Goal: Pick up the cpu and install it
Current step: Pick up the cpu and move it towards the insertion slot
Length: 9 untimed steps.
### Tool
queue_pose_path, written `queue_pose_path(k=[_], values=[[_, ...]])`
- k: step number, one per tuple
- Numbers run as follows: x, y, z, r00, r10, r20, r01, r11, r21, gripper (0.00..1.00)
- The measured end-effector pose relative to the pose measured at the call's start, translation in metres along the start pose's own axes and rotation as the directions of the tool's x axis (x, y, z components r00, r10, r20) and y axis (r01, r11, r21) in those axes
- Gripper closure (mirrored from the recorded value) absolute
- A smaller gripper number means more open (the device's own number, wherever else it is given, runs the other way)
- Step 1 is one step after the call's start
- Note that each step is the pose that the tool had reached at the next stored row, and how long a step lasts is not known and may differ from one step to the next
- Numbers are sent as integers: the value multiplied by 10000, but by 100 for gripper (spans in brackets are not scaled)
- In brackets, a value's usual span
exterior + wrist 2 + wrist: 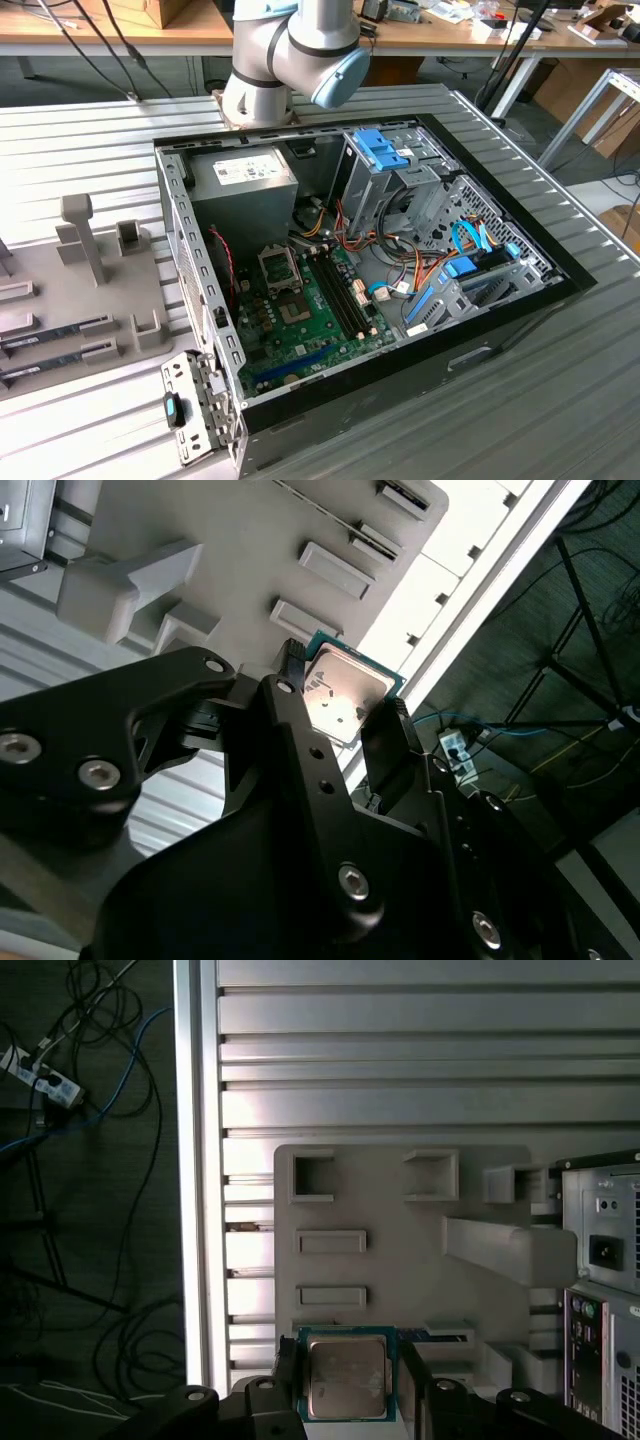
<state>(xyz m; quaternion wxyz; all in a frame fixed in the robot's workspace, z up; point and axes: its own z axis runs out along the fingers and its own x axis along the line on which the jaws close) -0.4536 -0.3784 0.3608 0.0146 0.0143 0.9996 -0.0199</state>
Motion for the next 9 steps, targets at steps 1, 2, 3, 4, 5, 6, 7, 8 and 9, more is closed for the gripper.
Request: queue_pose_path(k=[1,2,3,4,5,6,7,8,9], values=[[0,0,-4,10000,0,-1,0,10000,0,53],[0,0,-9,10000,0,0,0,10000,0,53],[0,0,-15,10000,0,-1,0,10000,0,53],[-1,-1,-19,10000,0,0,0,10000,0,53],[-1,-1,-27,10000,0,0,0,10000,0,53],[-1,-1,-34,10000,0,0,0,10000,0,53],[-1,-1,-40,10000,0,-1,0,10000,0,53],[-1,-1,-43,10000,0,0,0,10000,0,53],[-1,-2,-47,10000,0,-1,0,10000,0,53]])
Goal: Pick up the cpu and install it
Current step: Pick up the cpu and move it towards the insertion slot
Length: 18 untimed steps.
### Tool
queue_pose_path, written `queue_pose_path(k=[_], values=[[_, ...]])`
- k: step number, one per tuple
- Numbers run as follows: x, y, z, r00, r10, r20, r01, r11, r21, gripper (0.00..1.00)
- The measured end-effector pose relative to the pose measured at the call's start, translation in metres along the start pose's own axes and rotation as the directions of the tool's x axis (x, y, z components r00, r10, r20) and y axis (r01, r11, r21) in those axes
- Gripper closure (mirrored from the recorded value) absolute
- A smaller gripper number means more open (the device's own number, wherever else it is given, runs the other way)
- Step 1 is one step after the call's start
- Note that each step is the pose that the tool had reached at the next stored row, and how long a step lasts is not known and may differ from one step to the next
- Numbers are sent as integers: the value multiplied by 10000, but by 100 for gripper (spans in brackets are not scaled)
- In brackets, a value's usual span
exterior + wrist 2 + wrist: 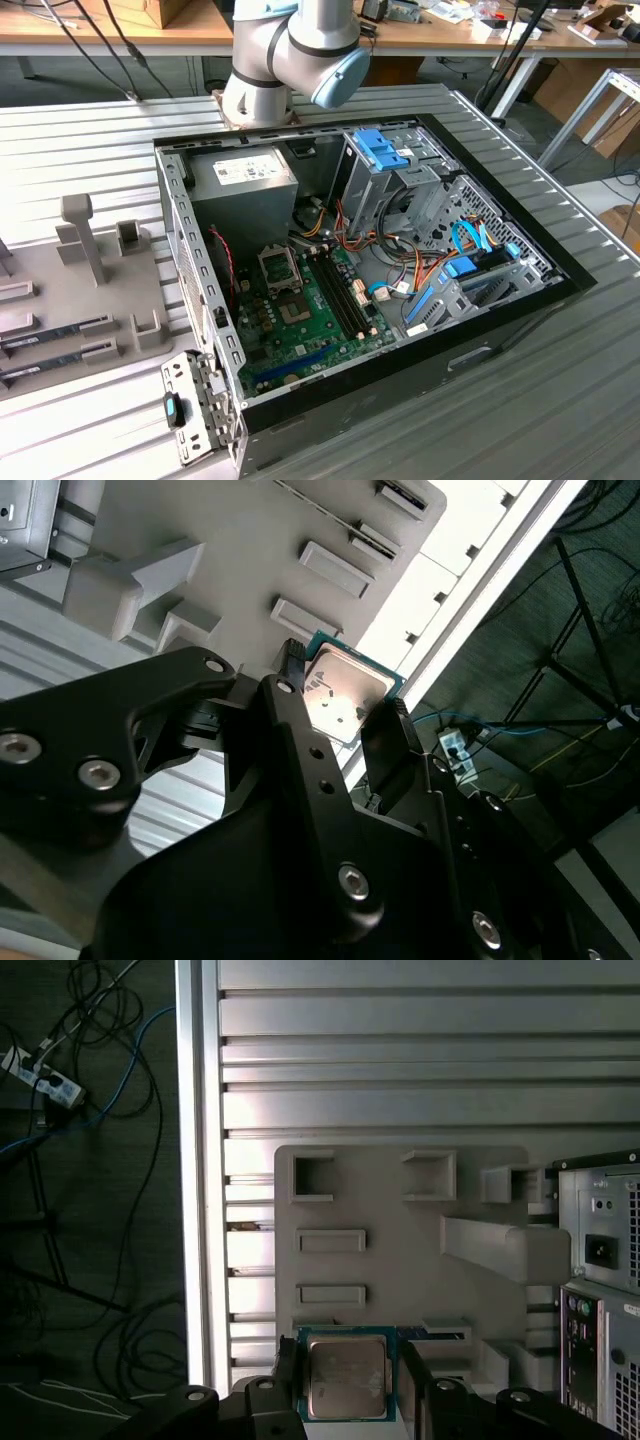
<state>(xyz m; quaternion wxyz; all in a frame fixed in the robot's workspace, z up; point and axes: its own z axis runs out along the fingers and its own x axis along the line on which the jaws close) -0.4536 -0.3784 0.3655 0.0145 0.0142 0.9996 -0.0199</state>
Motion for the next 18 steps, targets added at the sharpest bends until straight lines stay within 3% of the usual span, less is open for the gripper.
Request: queue_pose_path(k=[18], values=[[-2,-3,-84,10000,0,1,0,10000,0,53]])
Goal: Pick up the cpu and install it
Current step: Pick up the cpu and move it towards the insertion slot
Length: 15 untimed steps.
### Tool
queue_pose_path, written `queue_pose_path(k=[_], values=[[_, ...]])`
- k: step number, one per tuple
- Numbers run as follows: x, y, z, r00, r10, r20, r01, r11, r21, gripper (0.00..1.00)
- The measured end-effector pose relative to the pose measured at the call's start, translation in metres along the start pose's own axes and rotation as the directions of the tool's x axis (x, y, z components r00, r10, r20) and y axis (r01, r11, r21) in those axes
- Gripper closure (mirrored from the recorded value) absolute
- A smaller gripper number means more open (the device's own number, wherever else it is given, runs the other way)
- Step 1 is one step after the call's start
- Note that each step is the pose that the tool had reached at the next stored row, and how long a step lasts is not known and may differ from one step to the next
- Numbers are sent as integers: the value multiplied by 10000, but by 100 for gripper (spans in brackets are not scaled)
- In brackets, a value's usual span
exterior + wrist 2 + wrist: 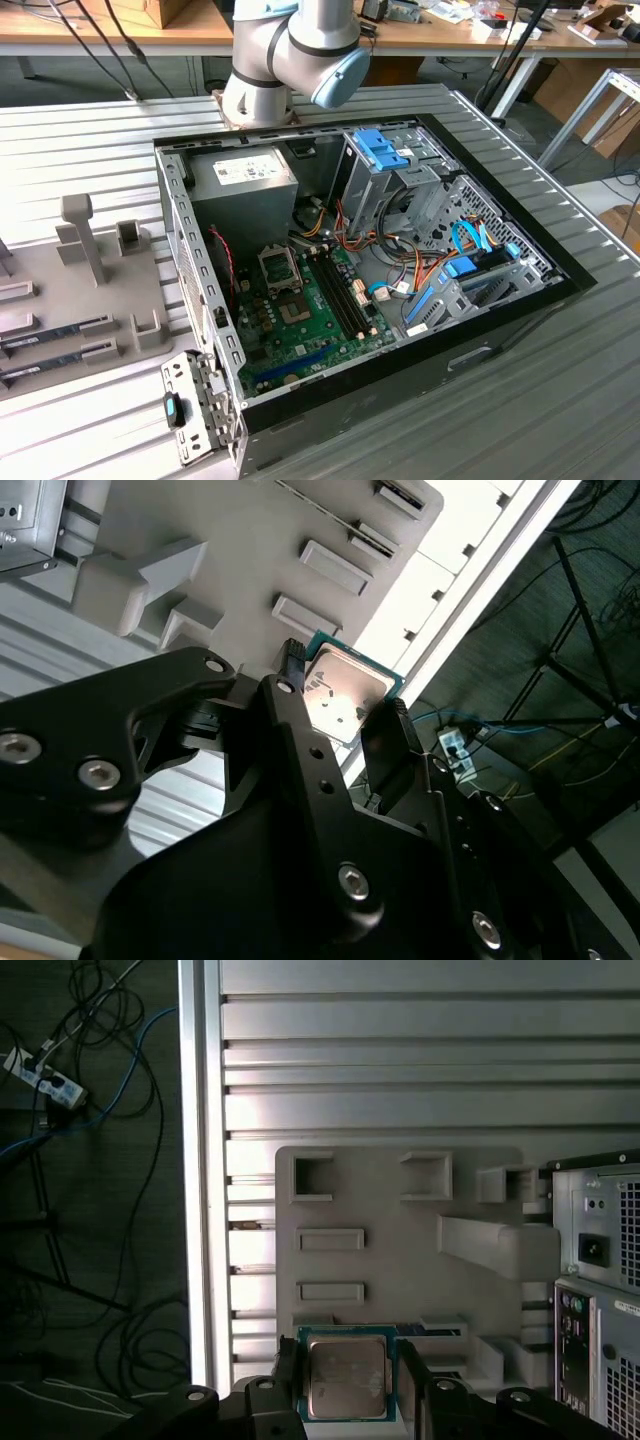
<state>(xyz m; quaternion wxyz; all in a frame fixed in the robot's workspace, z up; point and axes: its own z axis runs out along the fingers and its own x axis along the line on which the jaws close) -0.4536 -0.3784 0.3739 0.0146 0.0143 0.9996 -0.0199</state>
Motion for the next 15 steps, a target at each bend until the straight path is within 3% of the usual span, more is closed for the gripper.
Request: queue_pose_path(k=[15], values=[[-3,-3,-90,10000,0,-1,0,10000,0,53]])
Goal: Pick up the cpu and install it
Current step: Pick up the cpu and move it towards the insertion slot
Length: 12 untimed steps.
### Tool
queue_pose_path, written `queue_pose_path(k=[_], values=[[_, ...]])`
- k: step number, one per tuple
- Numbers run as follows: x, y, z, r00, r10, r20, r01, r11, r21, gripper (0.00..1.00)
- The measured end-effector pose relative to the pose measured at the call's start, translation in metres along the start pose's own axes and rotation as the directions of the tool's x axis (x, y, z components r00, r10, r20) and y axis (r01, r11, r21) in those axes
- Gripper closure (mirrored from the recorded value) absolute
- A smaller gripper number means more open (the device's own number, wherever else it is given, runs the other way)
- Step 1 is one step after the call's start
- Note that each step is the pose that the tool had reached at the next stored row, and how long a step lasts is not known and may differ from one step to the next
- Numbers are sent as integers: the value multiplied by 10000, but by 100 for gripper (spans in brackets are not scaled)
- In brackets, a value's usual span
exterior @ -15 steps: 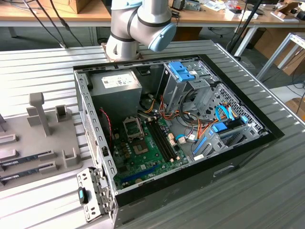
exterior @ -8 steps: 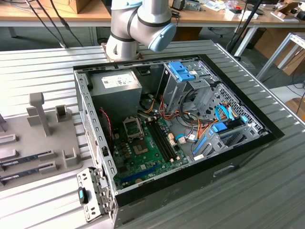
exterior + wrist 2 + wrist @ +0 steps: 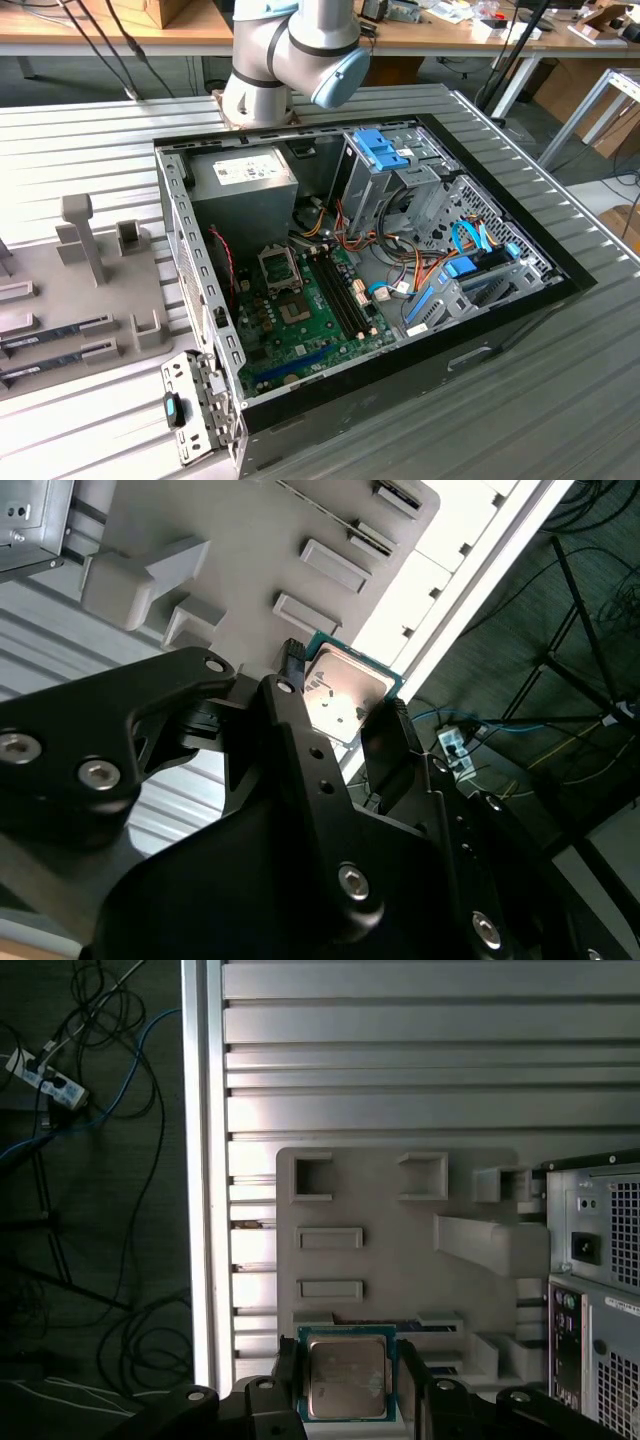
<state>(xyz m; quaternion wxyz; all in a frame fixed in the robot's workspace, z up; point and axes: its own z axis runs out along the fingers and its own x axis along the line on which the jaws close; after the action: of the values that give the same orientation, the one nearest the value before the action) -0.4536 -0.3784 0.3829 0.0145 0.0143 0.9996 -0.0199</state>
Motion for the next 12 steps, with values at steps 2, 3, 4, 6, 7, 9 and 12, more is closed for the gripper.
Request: queue_pose_path(k=[2,3,4,6,7,9,12], values=[[0,-1,-9,10000,0,0,0,10000,0,53],[0,-1,-15,10000,0,0,0,10000,0,53],[-1,-1,-19,10000,0,0,0,10000,0,53],[-1,-1,-30,10000,0,0,0,10000,0,53],[-1,-1,-34,10000,0,0,0,10000,0,53],[-1,-2,-42,10000,0,0,0,10000,0,53],[-1,-2,-53,10000,0,0,0,10000,-1,53]])
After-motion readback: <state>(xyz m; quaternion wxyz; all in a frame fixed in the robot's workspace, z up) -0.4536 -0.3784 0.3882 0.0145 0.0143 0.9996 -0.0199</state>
